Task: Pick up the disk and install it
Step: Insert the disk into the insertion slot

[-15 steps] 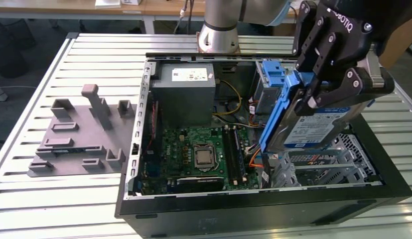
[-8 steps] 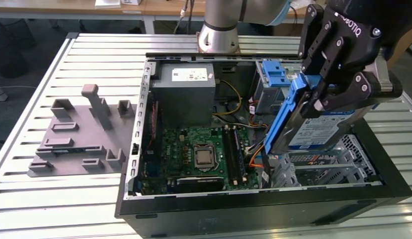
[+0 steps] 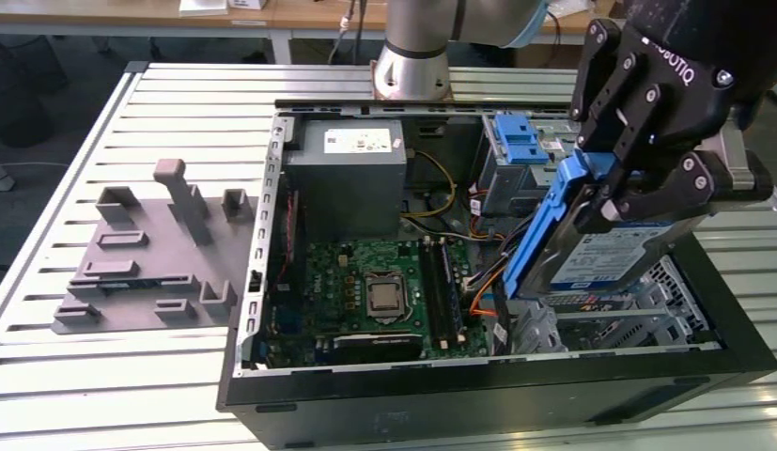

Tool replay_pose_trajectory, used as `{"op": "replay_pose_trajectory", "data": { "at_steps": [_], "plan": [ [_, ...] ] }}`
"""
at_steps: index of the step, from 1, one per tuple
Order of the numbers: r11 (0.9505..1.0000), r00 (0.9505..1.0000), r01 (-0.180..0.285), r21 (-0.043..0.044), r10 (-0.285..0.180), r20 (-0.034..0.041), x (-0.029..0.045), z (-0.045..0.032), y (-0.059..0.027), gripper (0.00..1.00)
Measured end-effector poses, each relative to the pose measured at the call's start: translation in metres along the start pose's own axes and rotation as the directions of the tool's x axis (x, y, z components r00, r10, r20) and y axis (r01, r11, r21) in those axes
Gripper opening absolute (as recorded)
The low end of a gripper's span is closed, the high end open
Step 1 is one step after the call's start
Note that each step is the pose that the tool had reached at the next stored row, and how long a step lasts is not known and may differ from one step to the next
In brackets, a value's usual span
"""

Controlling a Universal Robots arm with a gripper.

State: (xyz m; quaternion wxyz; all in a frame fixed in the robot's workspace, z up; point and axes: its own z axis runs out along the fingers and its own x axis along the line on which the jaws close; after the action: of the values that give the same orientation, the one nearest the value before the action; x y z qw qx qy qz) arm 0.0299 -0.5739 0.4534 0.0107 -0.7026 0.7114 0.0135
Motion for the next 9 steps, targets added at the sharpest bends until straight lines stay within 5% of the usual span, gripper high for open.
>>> {"op": "replay_pose_trajectory", "data": {
  "at_steps": [9],
  "plan": [
    [1.0, 1.0, 0.0, -0.001, 0.0, 0.0001, -0.0001, 0.0024, -0.0188, 0.36]
  ]
}}
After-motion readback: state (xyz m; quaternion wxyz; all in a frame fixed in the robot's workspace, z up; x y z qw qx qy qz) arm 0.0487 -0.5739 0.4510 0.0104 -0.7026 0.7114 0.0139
